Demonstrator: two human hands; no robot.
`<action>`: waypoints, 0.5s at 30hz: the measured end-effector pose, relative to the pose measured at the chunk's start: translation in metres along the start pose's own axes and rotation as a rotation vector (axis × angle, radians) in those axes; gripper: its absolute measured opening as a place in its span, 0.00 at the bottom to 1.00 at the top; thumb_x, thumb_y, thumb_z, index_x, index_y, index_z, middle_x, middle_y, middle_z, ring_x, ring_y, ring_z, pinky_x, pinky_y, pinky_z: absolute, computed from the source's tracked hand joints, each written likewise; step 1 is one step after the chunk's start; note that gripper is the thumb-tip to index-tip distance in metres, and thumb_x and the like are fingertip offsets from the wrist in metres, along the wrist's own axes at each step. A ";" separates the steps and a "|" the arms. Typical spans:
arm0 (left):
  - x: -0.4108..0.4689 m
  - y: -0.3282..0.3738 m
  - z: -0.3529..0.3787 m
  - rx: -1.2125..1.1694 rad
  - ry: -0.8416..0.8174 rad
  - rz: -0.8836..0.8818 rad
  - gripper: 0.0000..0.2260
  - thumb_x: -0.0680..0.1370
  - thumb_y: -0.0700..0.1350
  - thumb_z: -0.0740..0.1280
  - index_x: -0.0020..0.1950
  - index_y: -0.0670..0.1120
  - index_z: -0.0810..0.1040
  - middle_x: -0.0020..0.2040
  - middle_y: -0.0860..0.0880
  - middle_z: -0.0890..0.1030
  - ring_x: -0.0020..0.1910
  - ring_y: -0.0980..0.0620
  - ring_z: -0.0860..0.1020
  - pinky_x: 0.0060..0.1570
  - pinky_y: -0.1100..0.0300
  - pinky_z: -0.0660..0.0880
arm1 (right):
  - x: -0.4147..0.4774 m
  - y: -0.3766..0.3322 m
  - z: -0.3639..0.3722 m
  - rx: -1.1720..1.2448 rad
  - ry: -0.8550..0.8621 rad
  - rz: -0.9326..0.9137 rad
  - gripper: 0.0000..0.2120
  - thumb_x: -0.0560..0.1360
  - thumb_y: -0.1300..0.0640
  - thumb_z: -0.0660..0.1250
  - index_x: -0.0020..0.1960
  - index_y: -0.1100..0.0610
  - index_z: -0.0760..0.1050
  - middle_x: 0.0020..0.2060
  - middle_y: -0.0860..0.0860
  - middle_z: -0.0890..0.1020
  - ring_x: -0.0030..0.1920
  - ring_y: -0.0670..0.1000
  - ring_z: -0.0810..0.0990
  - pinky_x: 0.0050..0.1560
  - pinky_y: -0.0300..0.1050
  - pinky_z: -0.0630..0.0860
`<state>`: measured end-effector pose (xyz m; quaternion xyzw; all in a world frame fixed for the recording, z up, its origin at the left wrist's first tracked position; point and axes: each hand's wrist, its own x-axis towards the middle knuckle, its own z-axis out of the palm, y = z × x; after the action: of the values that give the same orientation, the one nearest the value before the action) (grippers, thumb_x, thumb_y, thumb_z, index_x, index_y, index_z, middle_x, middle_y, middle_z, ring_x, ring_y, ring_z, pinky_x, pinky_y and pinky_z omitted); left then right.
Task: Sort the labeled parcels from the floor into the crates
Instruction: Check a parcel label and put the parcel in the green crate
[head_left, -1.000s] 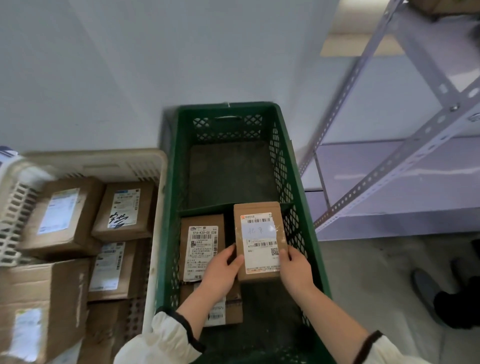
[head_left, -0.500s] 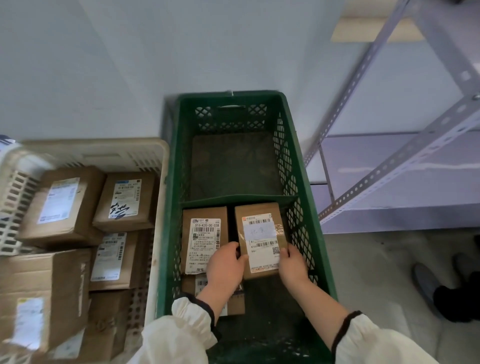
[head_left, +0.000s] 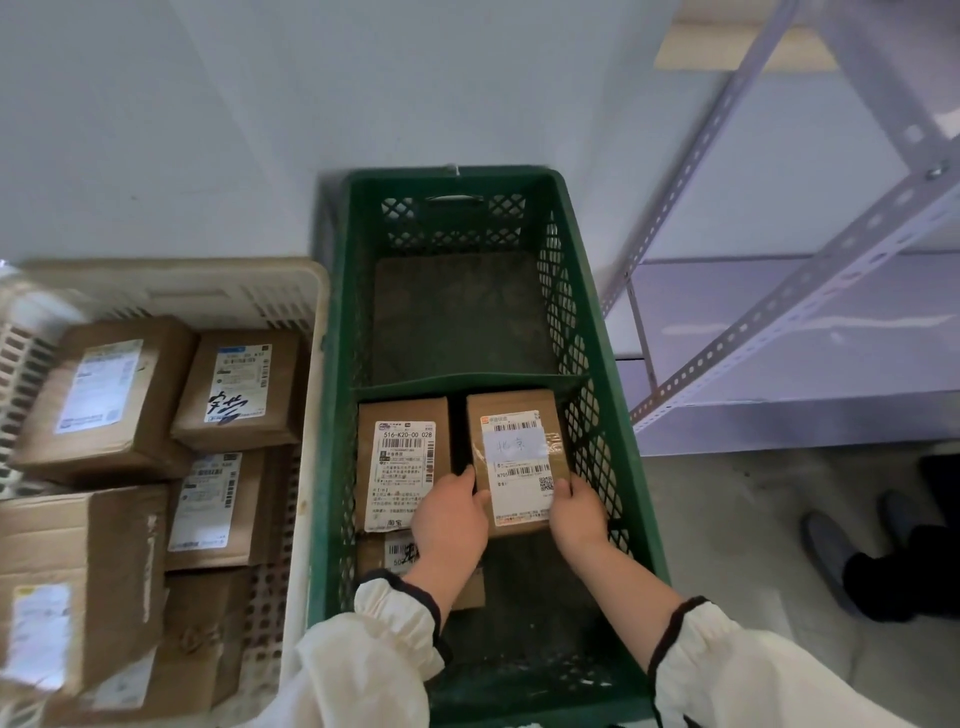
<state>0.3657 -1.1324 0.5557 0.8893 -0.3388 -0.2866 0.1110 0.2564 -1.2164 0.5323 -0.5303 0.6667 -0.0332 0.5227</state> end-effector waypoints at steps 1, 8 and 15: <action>0.000 0.000 0.000 0.008 0.002 0.001 0.17 0.81 0.51 0.57 0.70 0.51 0.68 0.55 0.50 0.76 0.52 0.52 0.77 0.45 0.59 0.75 | -0.001 -0.001 0.000 0.000 0.002 0.010 0.13 0.82 0.58 0.52 0.59 0.59 0.74 0.56 0.56 0.80 0.59 0.56 0.78 0.54 0.45 0.74; -0.001 0.005 0.002 0.043 0.032 -0.015 0.16 0.81 0.51 0.56 0.69 0.51 0.68 0.53 0.50 0.77 0.50 0.52 0.77 0.42 0.61 0.71 | 0.002 -0.008 -0.007 -0.086 -0.048 0.042 0.13 0.82 0.56 0.53 0.58 0.58 0.73 0.56 0.55 0.79 0.59 0.56 0.77 0.61 0.52 0.74; -0.018 0.019 -0.023 -0.184 0.118 -0.116 0.21 0.82 0.52 0.56 0.74 0.49 0.63 0.65 0.49 0.75 0.63 0.52 0.74 0.59 0.57 0.72 | -0.009 -0.048 -0.037 -0.279 -0.159 -0.100 0.06 0.79 0.55 0.59 0.47 0.56 0.71 0.50 0.55 0.80 0.48 0.53 0.78 0.53 0.49 0.77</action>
<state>0.3578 -1.1339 0.5895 0.9086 -0.2521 -0.2695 0.1953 0.2605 -1.2493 0.5835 -0.6313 0.5941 0.0758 0.4927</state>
